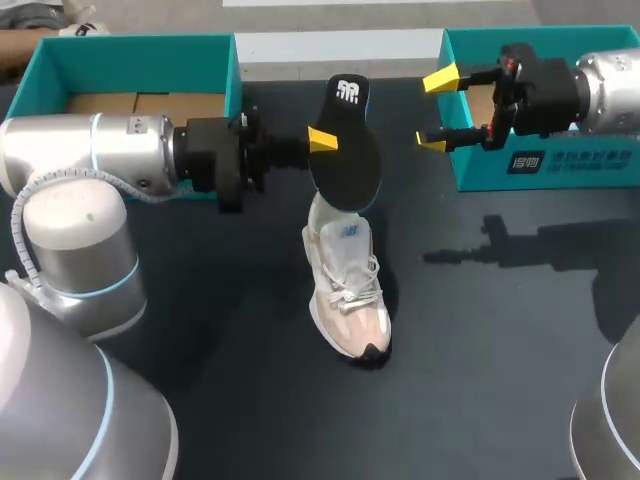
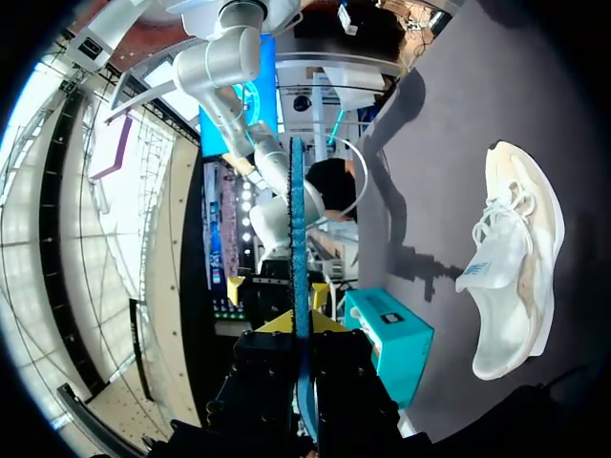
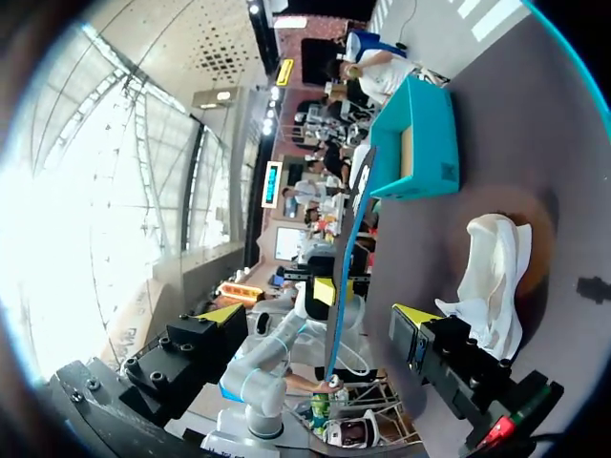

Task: Take the shoe out of the shoebox, open the shoe tongue, remove and reinsert the insole, then place the shoe into the shoebox

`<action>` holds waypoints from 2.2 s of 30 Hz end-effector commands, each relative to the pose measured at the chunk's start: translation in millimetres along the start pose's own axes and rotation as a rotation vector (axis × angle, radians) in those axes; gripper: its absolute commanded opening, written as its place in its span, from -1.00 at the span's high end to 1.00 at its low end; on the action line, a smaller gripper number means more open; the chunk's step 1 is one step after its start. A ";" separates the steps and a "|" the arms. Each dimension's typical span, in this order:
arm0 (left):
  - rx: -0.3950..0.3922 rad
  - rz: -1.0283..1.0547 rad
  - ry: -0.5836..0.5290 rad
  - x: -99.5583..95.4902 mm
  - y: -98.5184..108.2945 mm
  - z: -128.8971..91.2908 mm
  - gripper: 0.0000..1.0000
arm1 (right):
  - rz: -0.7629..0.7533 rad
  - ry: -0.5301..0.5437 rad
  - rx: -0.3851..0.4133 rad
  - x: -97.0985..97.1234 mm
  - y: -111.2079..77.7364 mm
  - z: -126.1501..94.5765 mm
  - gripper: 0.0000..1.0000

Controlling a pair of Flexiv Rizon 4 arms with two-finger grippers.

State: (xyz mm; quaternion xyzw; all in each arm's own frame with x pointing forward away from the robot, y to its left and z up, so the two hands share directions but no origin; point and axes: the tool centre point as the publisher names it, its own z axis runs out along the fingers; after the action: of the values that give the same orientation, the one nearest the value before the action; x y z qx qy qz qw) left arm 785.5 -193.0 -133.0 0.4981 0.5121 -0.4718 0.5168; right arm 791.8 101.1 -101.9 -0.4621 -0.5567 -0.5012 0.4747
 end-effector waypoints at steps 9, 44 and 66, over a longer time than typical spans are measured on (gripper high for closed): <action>-0.071 -0.621 0.188 -4.8 -13.2 -5.4 1.00 | 0.001 -0.003 -0.001 0.3 -0.5 0.7 -1.00; 0.124 -1.989 0.280 -28.0 -41.9 -24.4 1.00 | 0.001 -0.003 -0.001 0.3 -0.5 0.7 -1.00; -0.019 -2.759 0.031 0.8 -36.4 -27.8 1.00 | 0.001 -0.003 -0.001 0.3 -0.5 0.7 -1.00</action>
State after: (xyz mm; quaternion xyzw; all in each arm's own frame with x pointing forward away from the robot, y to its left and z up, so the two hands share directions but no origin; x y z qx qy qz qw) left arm 747.8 -163.9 -129.4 -0.1049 0.7315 -0.6523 -0.1688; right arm 792.0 101.5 -102.1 -0.4622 -0.5566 -0.5012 0.4747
